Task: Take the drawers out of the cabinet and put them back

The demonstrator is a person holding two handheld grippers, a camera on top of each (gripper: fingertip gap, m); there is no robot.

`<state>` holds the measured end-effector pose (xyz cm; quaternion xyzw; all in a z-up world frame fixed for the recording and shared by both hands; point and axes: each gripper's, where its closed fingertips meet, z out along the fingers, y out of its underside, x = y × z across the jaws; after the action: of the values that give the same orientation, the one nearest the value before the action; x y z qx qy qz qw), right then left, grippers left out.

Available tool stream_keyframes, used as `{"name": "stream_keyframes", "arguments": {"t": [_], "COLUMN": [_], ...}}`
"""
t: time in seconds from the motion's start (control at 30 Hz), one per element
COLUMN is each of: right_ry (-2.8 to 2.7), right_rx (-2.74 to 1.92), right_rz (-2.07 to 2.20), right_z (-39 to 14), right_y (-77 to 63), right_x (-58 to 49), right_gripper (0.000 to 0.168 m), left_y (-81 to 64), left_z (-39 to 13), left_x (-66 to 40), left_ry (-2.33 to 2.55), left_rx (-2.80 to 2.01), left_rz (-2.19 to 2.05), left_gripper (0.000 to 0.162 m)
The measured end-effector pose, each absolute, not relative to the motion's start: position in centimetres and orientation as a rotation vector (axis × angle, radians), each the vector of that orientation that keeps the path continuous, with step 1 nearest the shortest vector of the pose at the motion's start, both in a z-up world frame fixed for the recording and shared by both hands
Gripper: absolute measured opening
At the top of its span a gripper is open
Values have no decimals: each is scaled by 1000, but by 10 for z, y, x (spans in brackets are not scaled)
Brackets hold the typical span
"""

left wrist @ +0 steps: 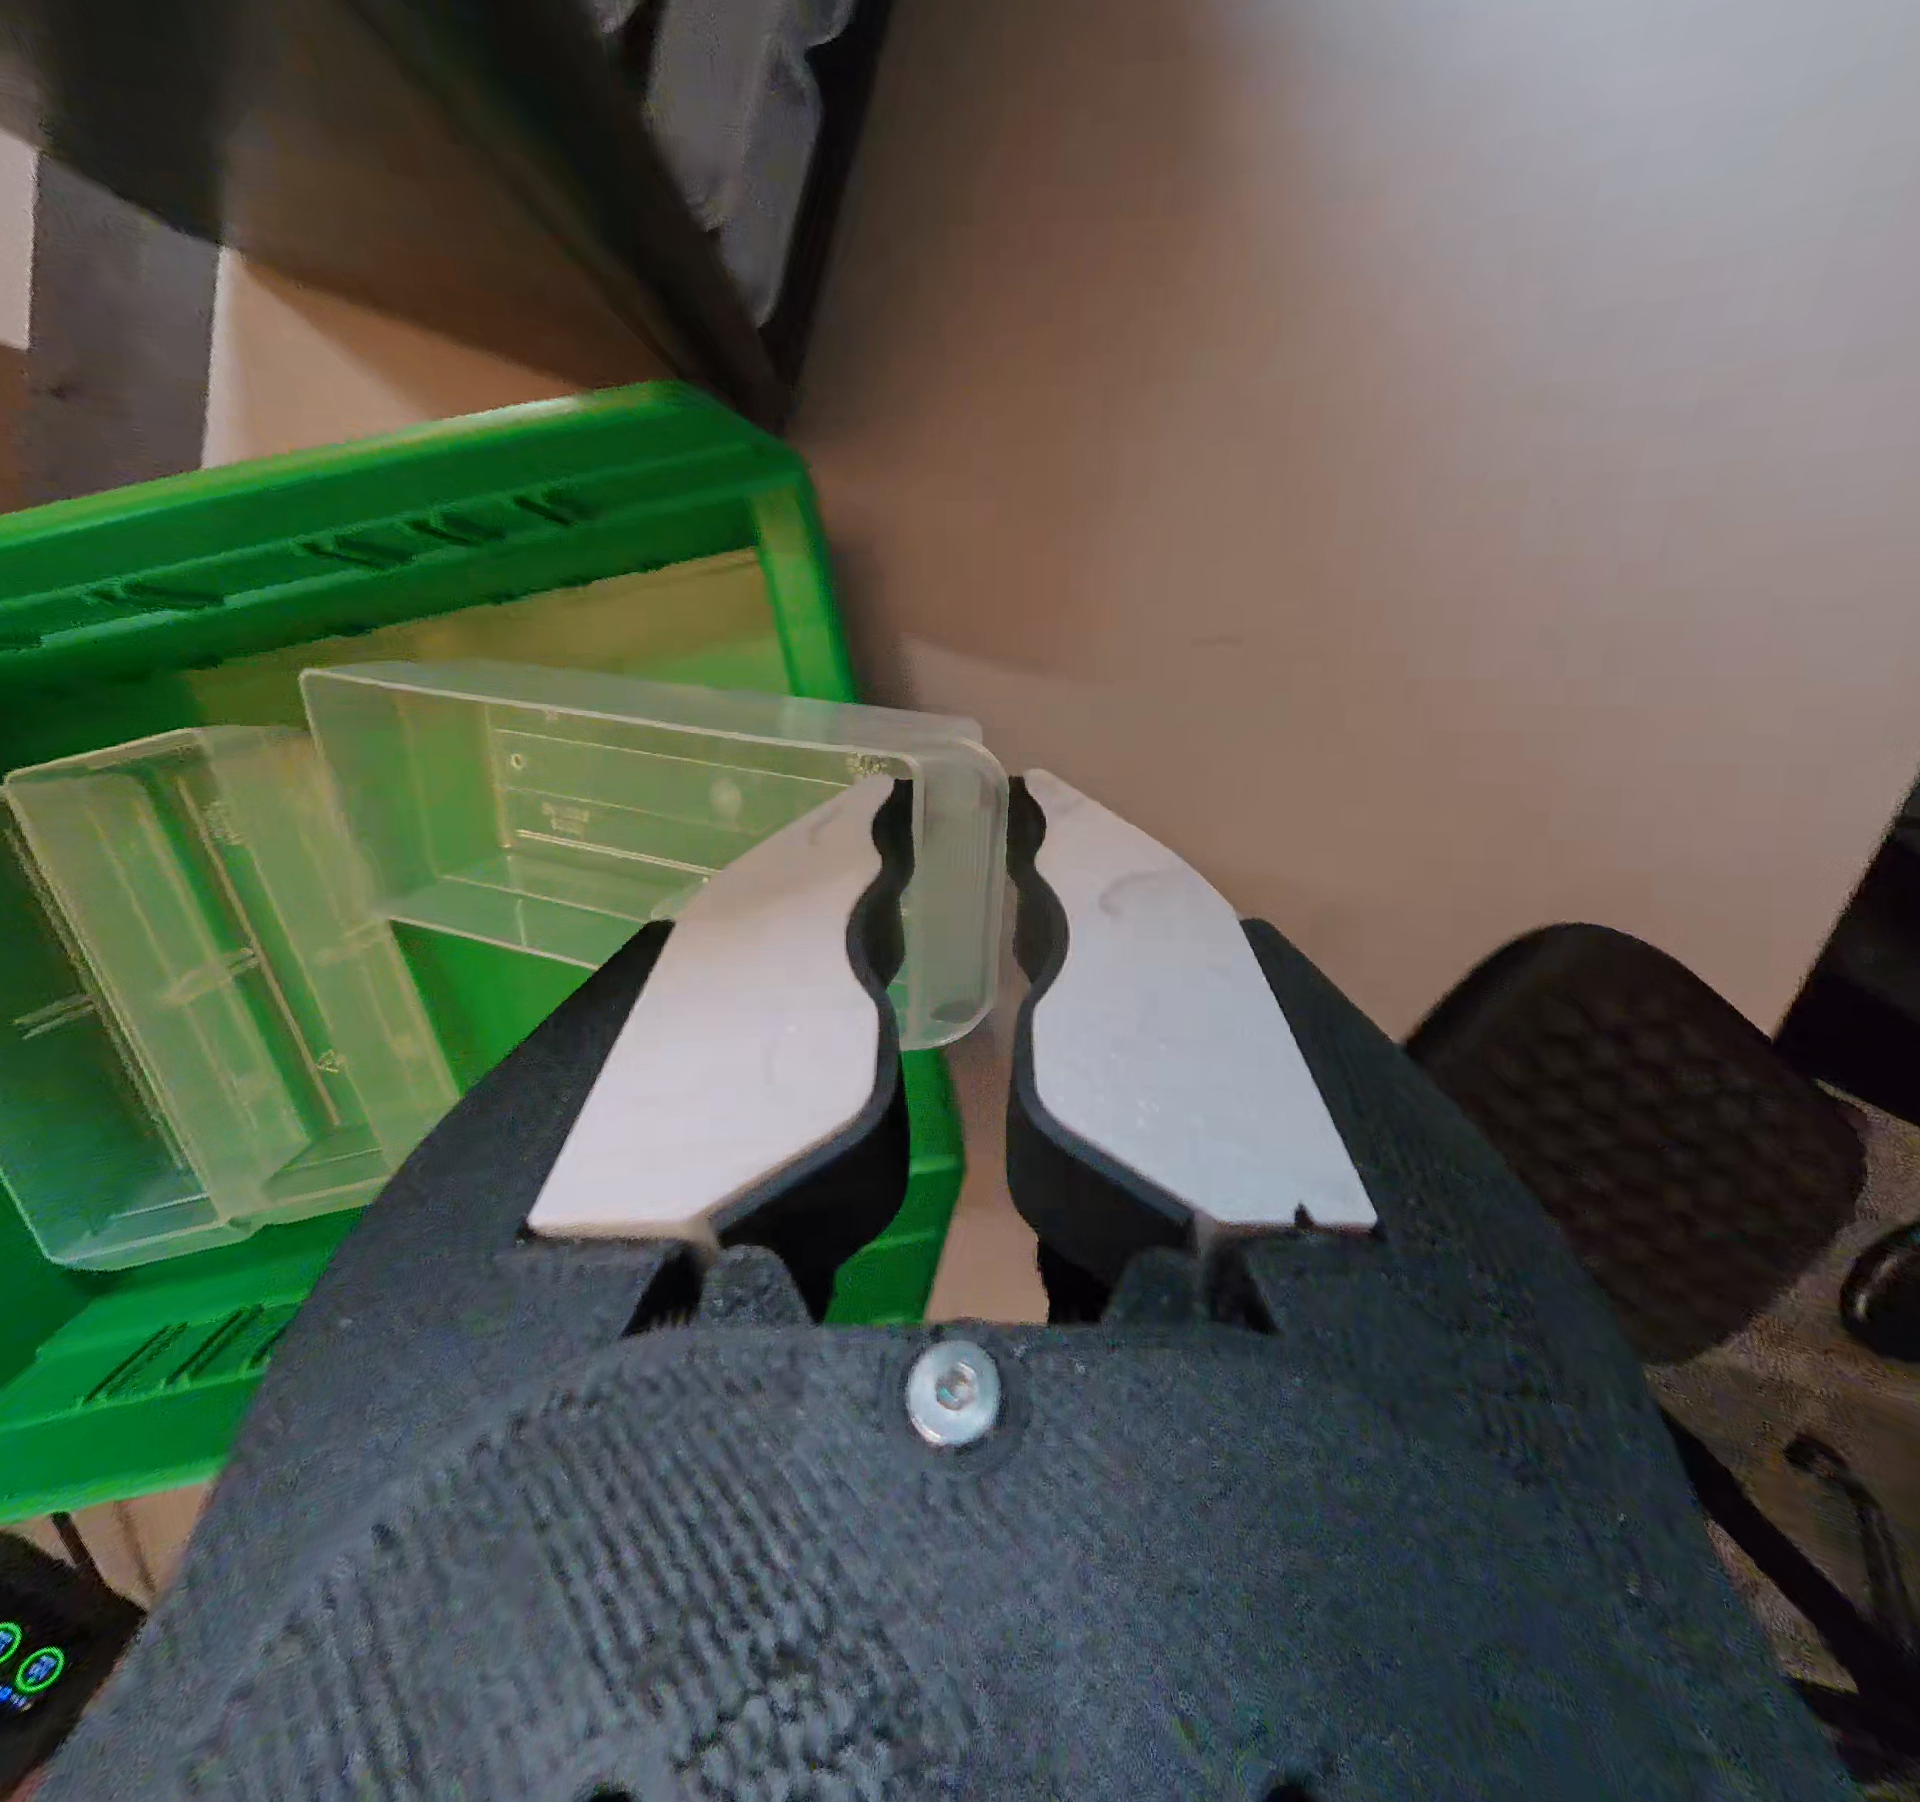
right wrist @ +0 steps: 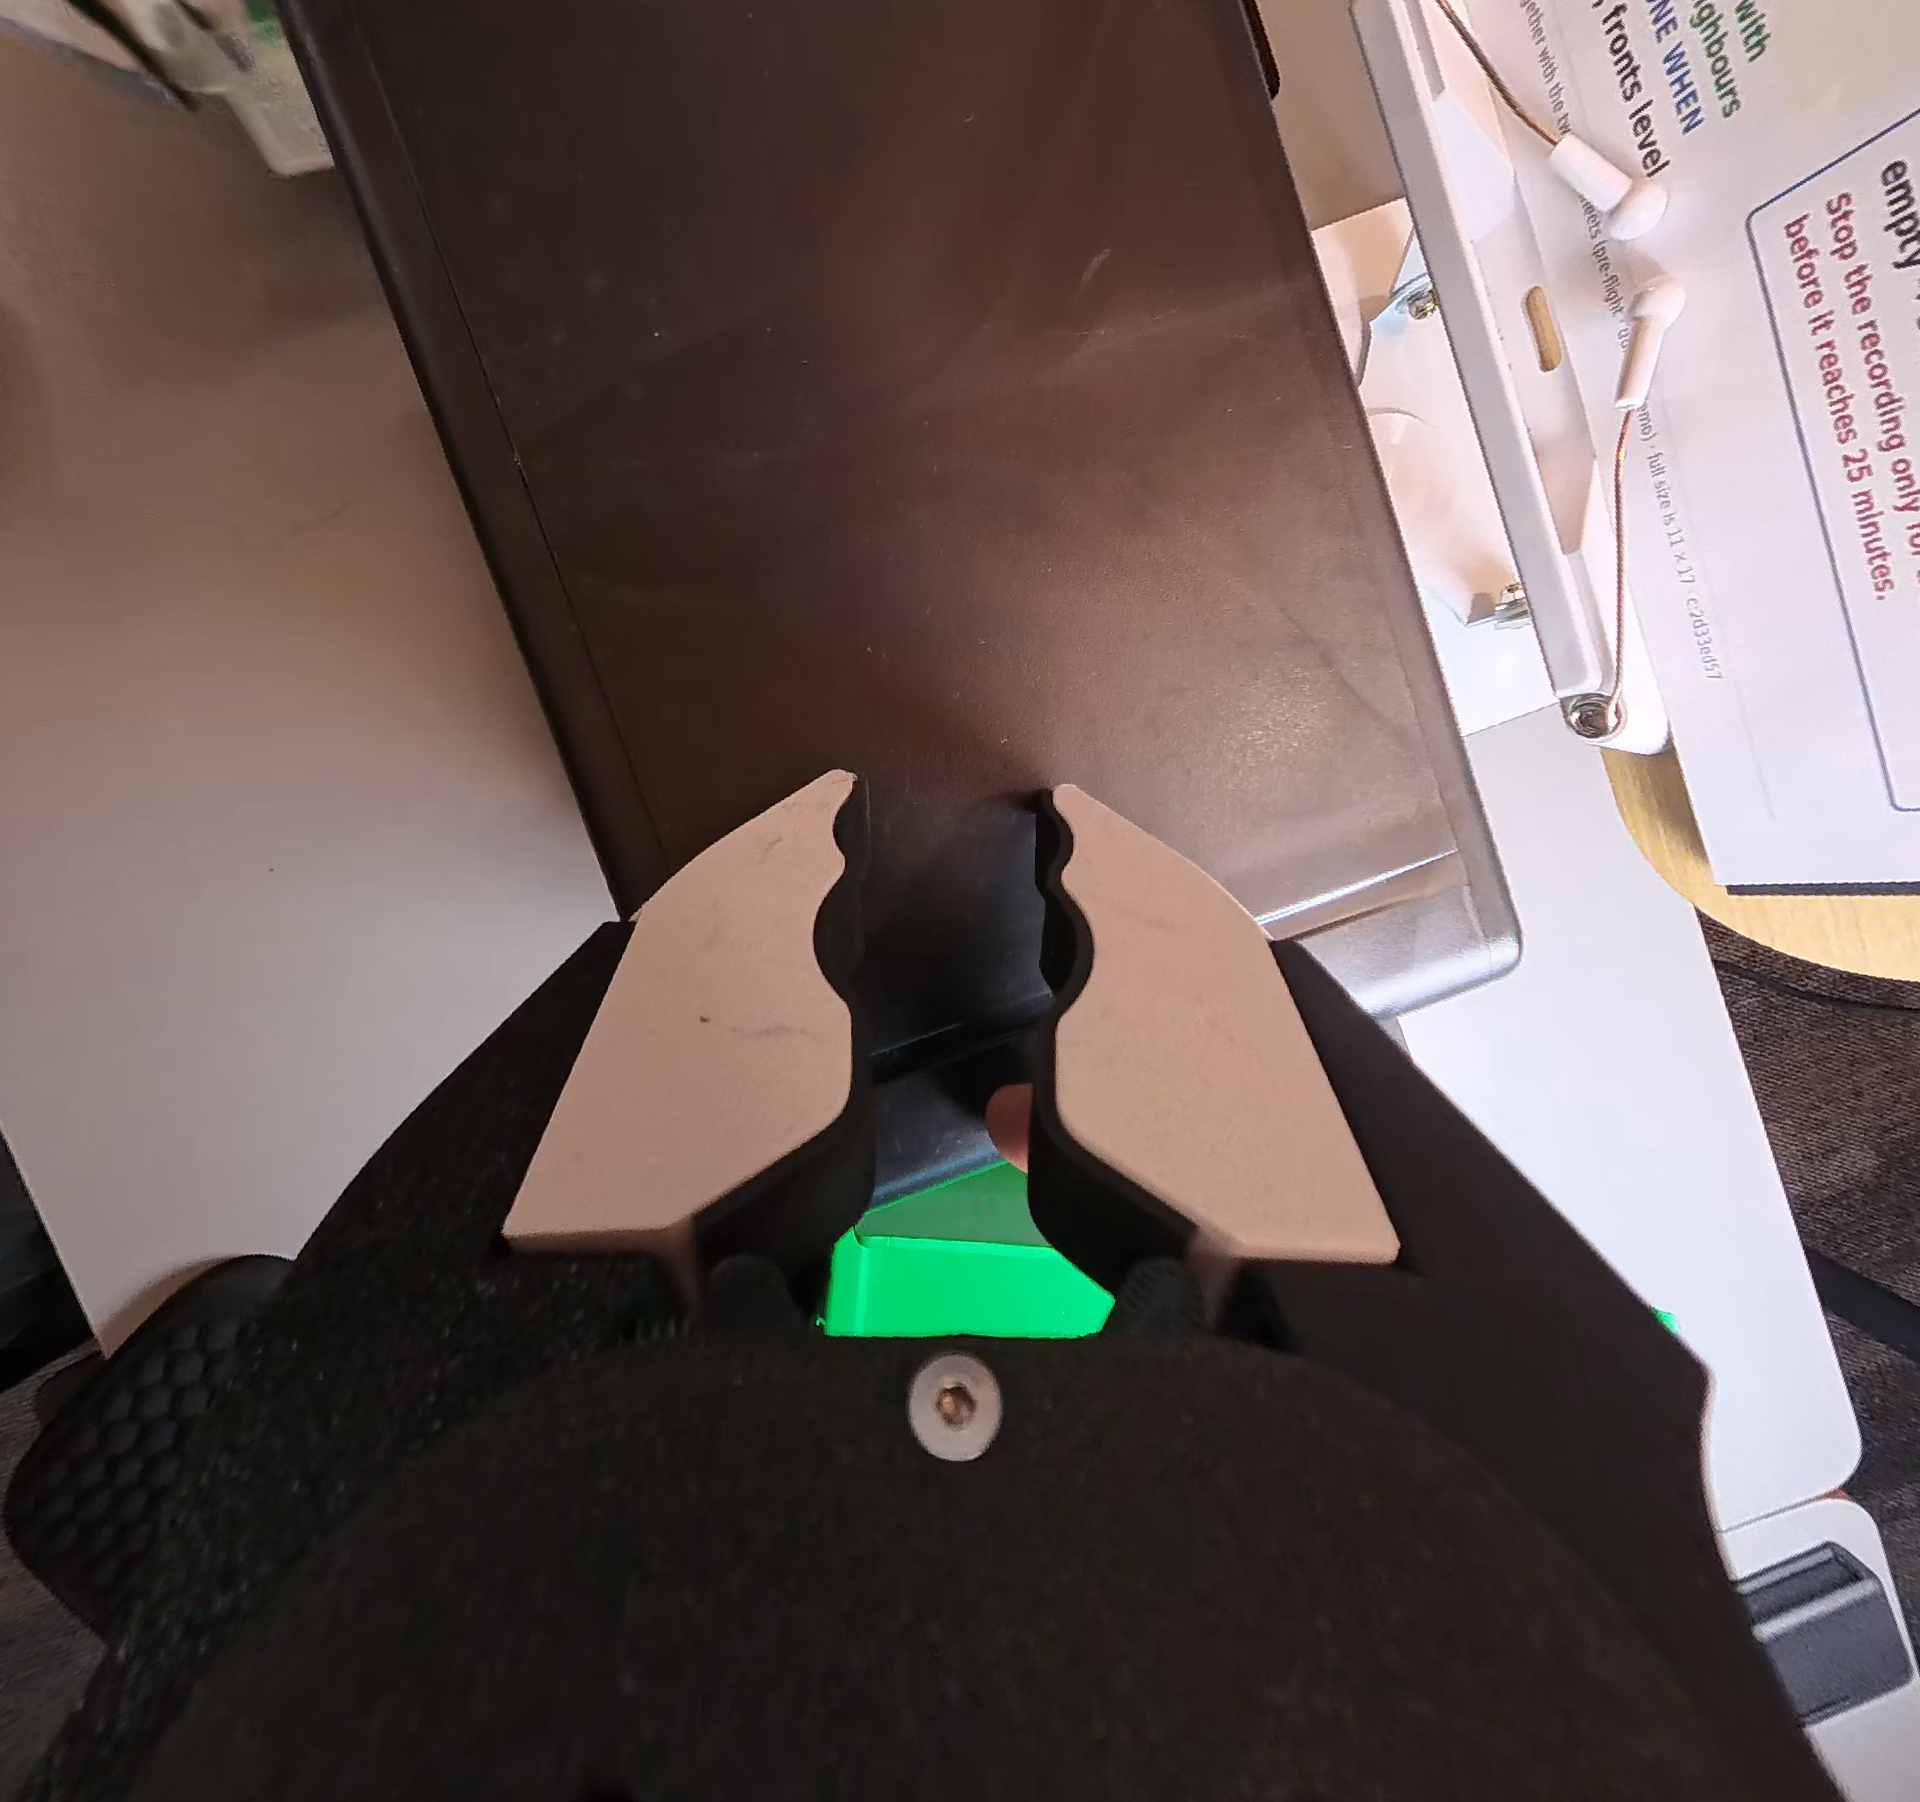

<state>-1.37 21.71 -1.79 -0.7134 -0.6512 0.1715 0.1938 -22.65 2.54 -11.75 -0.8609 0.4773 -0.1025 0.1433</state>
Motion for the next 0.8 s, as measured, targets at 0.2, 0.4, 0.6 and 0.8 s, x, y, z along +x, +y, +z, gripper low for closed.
{"name": "stream_keyframes", "arguments": {"t": [0.2, 0.4, 0.6, 0.8], "right_ry": [-1836, -1823, -1823, -1822], "right_rx": [-2014, -2023, -2038, -2033], "right_rz": [470, 470, 449, 454], "right_z": [-18, -18, -18, -18], "right_y": [217, 217, 217, 217], "right_x": [-14, -14, -13, -13], "right_gripper": [30, 30, 30, 30], "left_y": [-32, -69, -39, -2], "left_z": [-76, -55, -67, -78], "left_x": [-185, -120, -78, -61], "left_ry": [1540, 1718, 1765, 1761], "left_rx": [-2388, -2243, -2219, -2269], "left_rz": [-423, -610, -647, -588], "left_gripper": [17, 17, 17, 17]}}
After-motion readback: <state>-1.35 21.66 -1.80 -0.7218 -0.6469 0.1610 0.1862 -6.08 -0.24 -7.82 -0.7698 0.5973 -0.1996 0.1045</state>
